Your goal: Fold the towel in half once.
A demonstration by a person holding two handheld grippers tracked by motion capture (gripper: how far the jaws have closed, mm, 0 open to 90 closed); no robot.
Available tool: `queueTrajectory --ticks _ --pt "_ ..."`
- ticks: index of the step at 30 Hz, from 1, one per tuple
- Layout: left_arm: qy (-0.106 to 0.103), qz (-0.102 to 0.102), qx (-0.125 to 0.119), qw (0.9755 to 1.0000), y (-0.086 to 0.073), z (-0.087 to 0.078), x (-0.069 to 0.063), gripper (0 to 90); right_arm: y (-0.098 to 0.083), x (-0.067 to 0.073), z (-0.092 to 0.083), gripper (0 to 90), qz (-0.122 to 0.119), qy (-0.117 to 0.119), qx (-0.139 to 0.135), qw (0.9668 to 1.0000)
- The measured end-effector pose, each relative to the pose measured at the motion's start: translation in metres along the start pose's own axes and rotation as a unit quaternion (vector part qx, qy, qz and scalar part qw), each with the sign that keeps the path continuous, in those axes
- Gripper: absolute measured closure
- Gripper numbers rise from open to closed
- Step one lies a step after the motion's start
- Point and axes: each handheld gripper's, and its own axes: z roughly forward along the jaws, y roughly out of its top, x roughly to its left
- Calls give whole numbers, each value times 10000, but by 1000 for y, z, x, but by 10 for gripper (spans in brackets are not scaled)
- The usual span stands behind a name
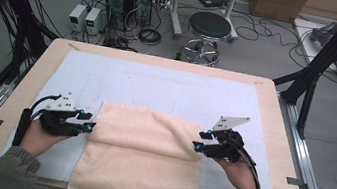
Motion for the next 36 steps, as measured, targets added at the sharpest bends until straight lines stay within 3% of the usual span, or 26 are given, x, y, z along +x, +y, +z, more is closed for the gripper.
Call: queueTrajectory --ticks 3,7,12,13,16,18,20,23,28,33,36 --pt "269 -121 -3 9996 8 17 10 512 9 -13 12 492 66 -212 62 9997" --pt "367 -545 128 9978 8 42 32 505 14 -31 36 484 105 -348 236 9991" --pt "591 -798 426 9941 6 65 46 502 8 -51 54 486 421 -444 341 9975" --pt "595 -796 505 9938 5 69 46 506 6 -54 57 489 520 -443 390 9969" --pt "529 -687 738 9935 1 80 43 516 4 -57 63 527 521 -504 516 9960" --pt "521 -638 703 9941 1 80 43 542 4 -56 63 581 427 -623 581 9954" --pt "395 -612 694 9949 2 79 41 659 5 -54 63 655 277 -758 668 9945" --pt "347 -547 706 9954 3 80 38 760 6 -52 63 744 165 -843 724 9937" --pt "322 -604 746 9949 3 79 39 810 7 -53 61 851 195 -799 696 9942" --pt "416 -587 689 9950 4 76 39 832 5 -58 58 889 348 -549 601 9961" --pt "395 -580 704 9950 4 76 39 829 4 -60 57 871 368 -532 566 9963"
